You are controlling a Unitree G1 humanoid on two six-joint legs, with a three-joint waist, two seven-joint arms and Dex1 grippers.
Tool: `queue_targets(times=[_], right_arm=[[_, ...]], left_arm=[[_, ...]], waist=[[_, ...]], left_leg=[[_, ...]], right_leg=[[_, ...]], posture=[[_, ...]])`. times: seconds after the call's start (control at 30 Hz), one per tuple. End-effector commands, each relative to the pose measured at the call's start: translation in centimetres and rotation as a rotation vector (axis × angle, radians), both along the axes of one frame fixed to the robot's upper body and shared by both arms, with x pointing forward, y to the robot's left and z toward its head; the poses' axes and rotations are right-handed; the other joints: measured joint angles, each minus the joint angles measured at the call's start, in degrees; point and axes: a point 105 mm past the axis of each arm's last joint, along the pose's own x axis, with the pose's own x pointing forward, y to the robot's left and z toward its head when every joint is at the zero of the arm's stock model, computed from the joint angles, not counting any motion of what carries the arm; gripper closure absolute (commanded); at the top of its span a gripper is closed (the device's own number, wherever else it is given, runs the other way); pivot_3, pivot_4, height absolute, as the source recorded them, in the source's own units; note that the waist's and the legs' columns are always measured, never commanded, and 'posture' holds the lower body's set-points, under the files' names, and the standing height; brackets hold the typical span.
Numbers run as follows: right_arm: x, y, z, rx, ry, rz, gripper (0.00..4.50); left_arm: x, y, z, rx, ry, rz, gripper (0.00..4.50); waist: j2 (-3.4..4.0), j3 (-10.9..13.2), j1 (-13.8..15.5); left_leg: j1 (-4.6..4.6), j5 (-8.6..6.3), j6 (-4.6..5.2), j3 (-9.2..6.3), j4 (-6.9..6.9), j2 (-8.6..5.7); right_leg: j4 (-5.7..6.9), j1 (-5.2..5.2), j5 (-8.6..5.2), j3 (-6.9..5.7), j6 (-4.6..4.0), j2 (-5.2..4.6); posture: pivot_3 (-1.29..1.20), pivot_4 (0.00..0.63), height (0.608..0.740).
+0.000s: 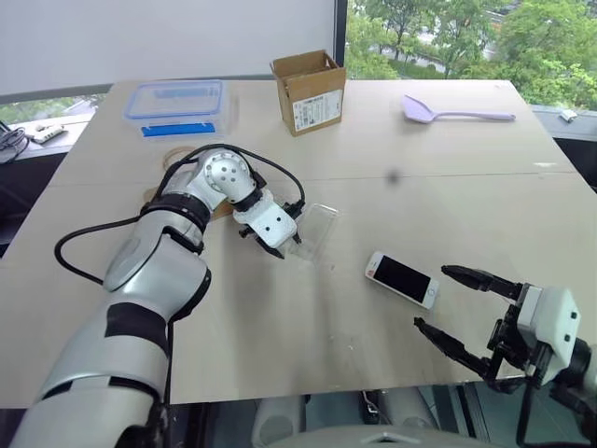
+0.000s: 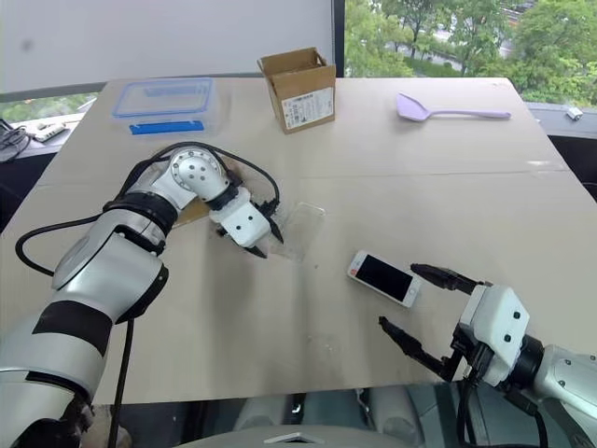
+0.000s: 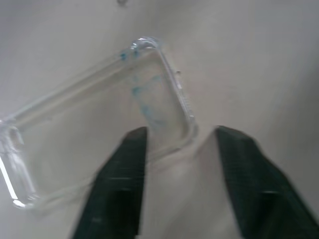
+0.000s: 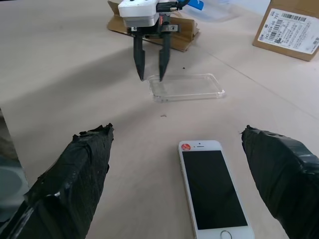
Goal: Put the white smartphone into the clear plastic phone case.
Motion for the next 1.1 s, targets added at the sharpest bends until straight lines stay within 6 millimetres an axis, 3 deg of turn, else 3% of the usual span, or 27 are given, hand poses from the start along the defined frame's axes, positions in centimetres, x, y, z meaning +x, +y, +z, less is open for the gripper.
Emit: queue_targets(times=[0.03, 0.2, 0.37, 0.47, 0.63, 0.83, 0.93, 0.97, 1.1], right_arm=[[-0.2, 0.4, 0.8, 0.003, -0.045, 0.012, 0.00], [0.1, 0.6, 0.8, 0.006, -0.049, 0.017, 0.00], [0.2, 0.8, 0.7, 0.009, -0.044, 0.029, 0.00], [0.2, 0.9, 0.6, 0.009, -0.038, 0.040, 0.00], [0.2, 0.6, 0.6, -0.007, -0.033, 0.046, 0.00], [0.1, 0.8, 0.5, -0.008, -0.030, 0.048, 0.00], [0.1, 0.8, 0.6, -0.011, -0.029, 0.052, 0.00], [0.1, 0.7, 0.6, -0.012, -0.029, 0.050, 0.00], [0.2, 0.5, 0.5, -0.016, -0.027, 0.045, 0.00]], left_arm=[[0.0, -0.9, 0.2, -0.076, 0.056, 0.059, 4.47], [-2.2, -1.2, 1.7, -0.181, 0.253, 0.163, 4.47], [-5.2, -2.0, 3.3, -0.150, 0.406, 0.260, 4.47], [-6.4, -3.1, 3.4, -0.120, 0.442, 0.426, 4.47], [-8.4, -4.6, 0.4, -0.080, 0.467, 0.601, 4.47], [-6.3, -7.2, -1.6, -0.191, 0.419, 0.710, 4.47], [-6.4, -7.3, -1.1, -0.250, 0.405, 0.638, 3.65], [-6.3, -7.2, -0.3, -0.302, 0.390, 0.594, 3.08], [-6.2, -6.1, 2.5, -0.458, 0.409, 0.435, 2.94]], waist=[[0.00, 0.00, -0.01], [0.01, 0.04, -0.73], [0.05, 0.07, -1.14], [0.05, 0.07, -1.11], [0.13, 0.02, -1.47], [0.12, 0.03, -1.07], [0.13, 0.03, -1.35], [0.13, 0.03, -1.39], [0.14, 0.03, -1.56]], left_leg=[[-0.02, 0.00, 0.00, -0.05, 0.08, 0.00], [-0.04, 0.00, 0.00, -0.01, 0.16, 0.05], [-0.06, 0.00, 0.00, -0.07, 0.12, 0.05], [-0.04, 0.00, 0.00, -0.06, 0.13, 0.04], [0.07, 0.00, 0.00, -0.03, 0.12, 0.04], [0.07, 0.00, 0.00, -0.15, 0.19, 0.02], [0.12, 0.00, 0.00, -0.12, 0.19, 0.02], [0.12, 0.00, 0.00, -0.12, 0.16, 0.04], [0.11, 0.00, 0.00, -0.11, 0.12, 0.06]], right_leg=[[0.02, 0.02, 0.00, -0.04, 0.00, 0.00], [0.04, 0.04, 0.00, 0.04, -0.01, -0.01], [0.09, -0.01, 0.00, -0.01, -0.01, 0.02], [0.08, 0.01, -0.02, -0.01, 0.00, 0.02], [0.10, 0.06, -0.04, 0.04, 0.03, 0.05], [0.11, 0.12, -0.04, 0.12, 0.04, 0.19], [0.12, 0.14, -0.04, 0.22, 0.03, 0.23], [0.12, 0.13, -0.04, 0.23, 0.03, 0.25], [0.12, 0.08, -0.04, 0.24, 0.02, 0.26]], posture=[[0.00, 0.150, 0.740], [0.00, 0.150, 0.740], [0.00, 0.150, 0.740], [0.00, 0.150, 0.740], [0.00, 0.150, 0.740], [0.00, 0.150, 0.740], [0.00, 0.150, 0.740], [0.00, 0.150, 0.740], [0.00, 0.150, 0.740]])
